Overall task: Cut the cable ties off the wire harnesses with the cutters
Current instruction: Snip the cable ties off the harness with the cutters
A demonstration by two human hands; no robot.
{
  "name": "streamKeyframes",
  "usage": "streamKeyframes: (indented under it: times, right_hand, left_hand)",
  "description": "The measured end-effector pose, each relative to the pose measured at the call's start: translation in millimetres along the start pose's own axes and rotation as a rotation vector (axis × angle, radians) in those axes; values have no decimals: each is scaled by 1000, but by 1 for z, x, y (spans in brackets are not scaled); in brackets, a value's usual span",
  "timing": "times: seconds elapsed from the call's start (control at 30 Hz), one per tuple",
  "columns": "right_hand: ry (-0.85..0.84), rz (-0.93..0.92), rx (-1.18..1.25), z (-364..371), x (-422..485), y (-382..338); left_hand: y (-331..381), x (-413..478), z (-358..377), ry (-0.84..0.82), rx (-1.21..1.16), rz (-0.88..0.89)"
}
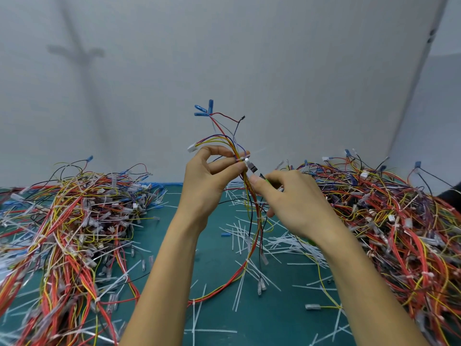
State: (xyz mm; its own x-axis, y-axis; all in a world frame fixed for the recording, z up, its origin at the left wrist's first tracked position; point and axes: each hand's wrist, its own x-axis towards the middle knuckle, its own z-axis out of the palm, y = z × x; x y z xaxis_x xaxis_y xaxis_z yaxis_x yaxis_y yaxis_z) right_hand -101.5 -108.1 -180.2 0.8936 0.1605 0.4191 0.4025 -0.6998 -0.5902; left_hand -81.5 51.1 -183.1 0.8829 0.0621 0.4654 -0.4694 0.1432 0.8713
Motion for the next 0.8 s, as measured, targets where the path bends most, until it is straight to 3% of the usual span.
streamKeyframes:
  times: [0.8]
  right_hand:
    - [68,-39,4,10,3,2]
  left_hand:
    - [-3,1,-5,-17,35,-48]
